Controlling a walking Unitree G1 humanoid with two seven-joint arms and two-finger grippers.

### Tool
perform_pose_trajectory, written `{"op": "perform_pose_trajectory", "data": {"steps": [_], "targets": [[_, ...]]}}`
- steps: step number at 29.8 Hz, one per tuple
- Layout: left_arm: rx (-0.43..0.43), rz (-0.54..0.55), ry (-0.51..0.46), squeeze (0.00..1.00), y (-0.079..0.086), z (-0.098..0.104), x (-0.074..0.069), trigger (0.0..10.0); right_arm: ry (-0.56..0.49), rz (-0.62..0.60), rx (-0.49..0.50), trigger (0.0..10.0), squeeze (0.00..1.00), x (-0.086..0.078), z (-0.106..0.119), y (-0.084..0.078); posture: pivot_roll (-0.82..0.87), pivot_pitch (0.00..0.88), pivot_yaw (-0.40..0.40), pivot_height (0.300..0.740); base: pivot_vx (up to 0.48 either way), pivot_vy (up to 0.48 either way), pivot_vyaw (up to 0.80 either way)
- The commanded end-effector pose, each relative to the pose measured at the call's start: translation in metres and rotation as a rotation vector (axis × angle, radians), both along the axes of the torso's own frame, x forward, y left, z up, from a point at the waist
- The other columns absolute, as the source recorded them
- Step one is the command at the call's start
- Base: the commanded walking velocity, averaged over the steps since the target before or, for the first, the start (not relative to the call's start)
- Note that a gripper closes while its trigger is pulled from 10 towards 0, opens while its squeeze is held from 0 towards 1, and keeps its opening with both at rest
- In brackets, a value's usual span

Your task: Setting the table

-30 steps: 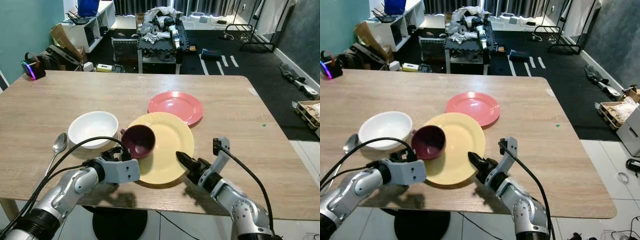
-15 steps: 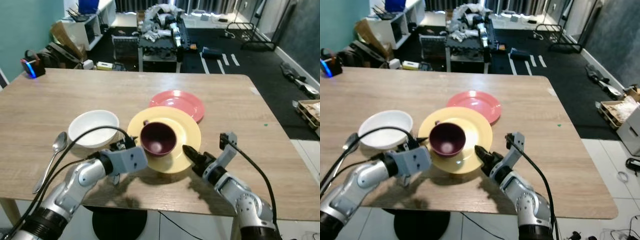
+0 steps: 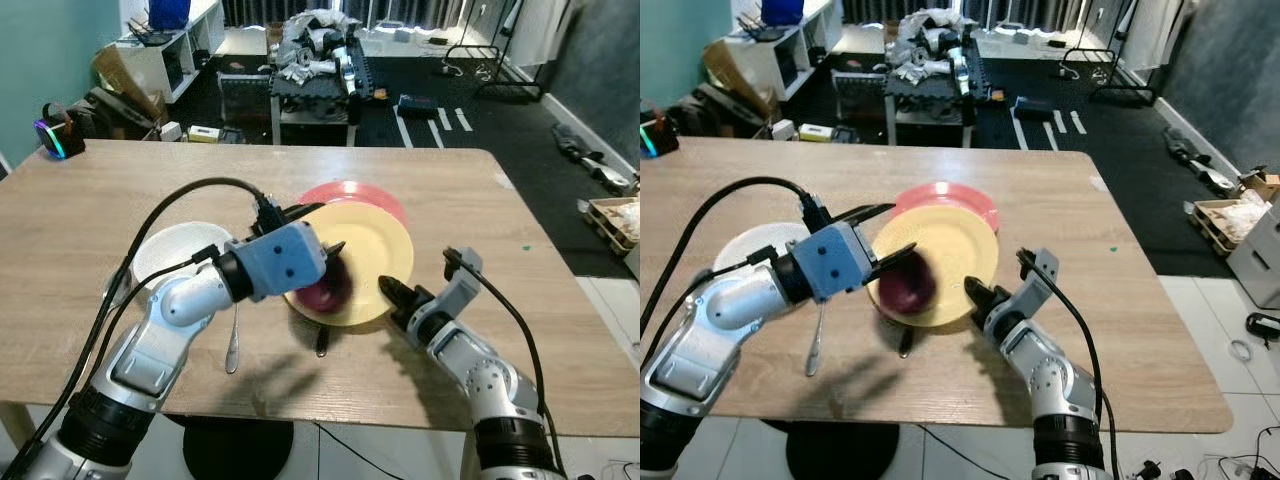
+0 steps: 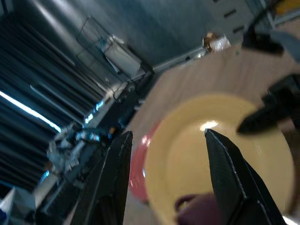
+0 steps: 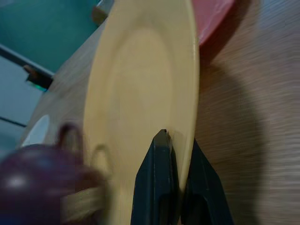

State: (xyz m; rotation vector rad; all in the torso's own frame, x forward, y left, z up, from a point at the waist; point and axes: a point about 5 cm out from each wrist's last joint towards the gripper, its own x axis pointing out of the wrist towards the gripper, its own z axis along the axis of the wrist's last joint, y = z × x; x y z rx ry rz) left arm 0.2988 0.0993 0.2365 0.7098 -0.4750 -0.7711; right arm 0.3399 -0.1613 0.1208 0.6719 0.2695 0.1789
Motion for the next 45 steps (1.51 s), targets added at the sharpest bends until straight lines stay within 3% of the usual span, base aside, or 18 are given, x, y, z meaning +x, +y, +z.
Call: {"op": "perform_pose_trajectory", "data": {"steps": [1, 16, 21, 28, 32, 33, 38, 39, 40, 41, 45], "targets": [[0.016, 0.014, 0.04, 0.0, 0.005, -0.006, 0.001, 10.0, 0.092, -0.084, -0.054, 10.0, 0.0, -0.004, -0.017, -0.017, -0.02, 0.0, 0.067, 0.74, 0.0, 0.0, 0.0], [0.018, 0.025, 0.086, 0.0, 0.004, -0.009, -0.002, 10.0, 0.111, -0.243, -0.077, 10.0, 0.0, 0.0, -0.021, -0.046, -0.02, 0.0, 0.068, 0.74, 0.0, 0.0, 0.0], [0.016, 0.032, 0.1, 0.0, 0.005, -0.011, -0.004, 10.0, 0.067, -0.359, 0.071, 10.0, 0.0, 0.003, -0.009, -0.069, -0.02, 0.0, 0.069, 0.74, 0.0, 0.0, 0.0], [0.008, 0.039, 0.117, 0.0, 0.004, -0.013, -0.004, 10.0, 0.058, -0.485, 0.14, 10.0, 0.0, -0.002, -0.008, -0.1, -0.02, 0.0, 0.069, 0.74, 0.0, 0.0, 0.0], [0.007, 0.04, 0.121, 0.0, 0.004, -0.015, -0.004, 10.0, 0.07, -0.527, 0.083, 10.0, 0.0, -0.008, -0.011, -0.115, -0.02, 0.0, 0.069, 0.74, 0.0, 0.0, 0.0], [0.007, 0.041, 0.126, 0.0, 0.004, -0.016, -0.004, 10.0, 0.085, -0.531, 0.027, 10.0, 0.0, -0.011, -0.014, -0.121, -0.03, 0.0, 0.07, 0.74, 0.0, 0.0, 0.0], [0.009, 0.043, 0.131, 0.0, 0.004, -0.018, -0.003, 10.0, 0.099, -0.511, -0.045, 10.0, 0.0, -0.014, -0.019, -0.123, -0.03, 0.0, 0.069, 0.74, 0.0, 0.0, 0.0], [0.01, 0.043, 0.132, 0.0, 0.004, -0.018, -0.003, 10.0, 0.101, -0.489, -0.076, 10.0, 0.77, -0.015, -0.021, -0.121, -0.03, 0.0, 0.07, 0.74, 0.0, 0.0, 0.0], [0.011, 0.043, 0.133, 0.0, 0.004, -0.019, -0.003, 10.0, 0.103, -0.475, -0.095, 10.0, 0.77, -0.015, -0.022, -0.119, -0.03, 0.0, 0.07, 0.74, 0.0, 0.0, 0.0], [0.012, 0.043, 0.134, 0.0, 0.004, -0.019, -0.003, 10.0, 0.103, -0.457, -0.112, 10.0, 1.0, -0.015, -0.023, -0.117, -0.03, 0.0, 0.071, 0.74, 0.0, 0.0, 0.0], [0.013, 0.042, 0.137, 0.0, 0.003, -0.02, -0.003, 10.0, 0.113, -0.411, -0.11, 10.0, 1.0, -0.015, -0.027, -0.112, -0.03, 0.0, 0.072, 0.74, 0.0, 0.0, 0.0]]}}
